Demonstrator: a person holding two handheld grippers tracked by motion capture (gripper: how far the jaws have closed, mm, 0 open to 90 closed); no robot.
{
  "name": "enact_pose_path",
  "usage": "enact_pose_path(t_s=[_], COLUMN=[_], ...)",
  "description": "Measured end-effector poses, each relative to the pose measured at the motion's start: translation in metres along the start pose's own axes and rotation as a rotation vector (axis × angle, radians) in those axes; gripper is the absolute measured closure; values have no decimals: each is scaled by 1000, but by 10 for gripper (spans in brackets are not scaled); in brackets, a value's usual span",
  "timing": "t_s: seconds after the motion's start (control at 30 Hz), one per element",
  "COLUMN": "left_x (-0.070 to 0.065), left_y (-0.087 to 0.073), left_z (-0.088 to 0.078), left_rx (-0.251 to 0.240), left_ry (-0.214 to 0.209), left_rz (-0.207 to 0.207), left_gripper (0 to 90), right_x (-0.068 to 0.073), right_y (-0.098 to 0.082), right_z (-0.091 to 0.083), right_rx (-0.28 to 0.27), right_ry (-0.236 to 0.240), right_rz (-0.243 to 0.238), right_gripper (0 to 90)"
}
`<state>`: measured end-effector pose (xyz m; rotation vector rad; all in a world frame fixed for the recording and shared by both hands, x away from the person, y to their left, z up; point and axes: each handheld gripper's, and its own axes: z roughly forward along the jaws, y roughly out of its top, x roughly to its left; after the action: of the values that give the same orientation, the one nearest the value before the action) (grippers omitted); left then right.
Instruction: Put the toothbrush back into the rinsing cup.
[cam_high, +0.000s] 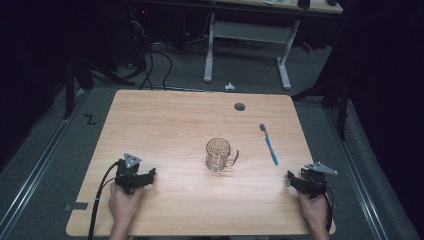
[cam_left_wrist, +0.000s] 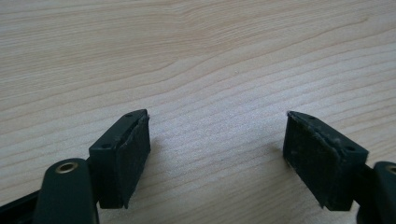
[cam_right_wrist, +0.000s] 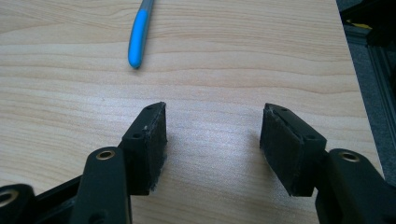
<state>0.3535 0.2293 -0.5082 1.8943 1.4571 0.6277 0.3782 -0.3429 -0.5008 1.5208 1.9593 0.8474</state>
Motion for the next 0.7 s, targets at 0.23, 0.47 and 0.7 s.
enact_pose_path(t_s=[0.23, 0.47, 0.7], left_x=[0, 1, 0], left_y=[0, 0, 0], left_z=[0, 0, 0], left_rx=[-3, -3, -2], left_ry=[-1, -3, 4], left_rz=[-6, -9, -5], left_gripper=[237, 237, 238], right_x=[0, 0, 0], right_y=[0, 0, -1], right_z=[0, 0, -1], right_rx=[1, 0, 0], right_ry=[1, -1, 5], right_rz=[1, 0, 6], right_gripper=[412, 415, 423])
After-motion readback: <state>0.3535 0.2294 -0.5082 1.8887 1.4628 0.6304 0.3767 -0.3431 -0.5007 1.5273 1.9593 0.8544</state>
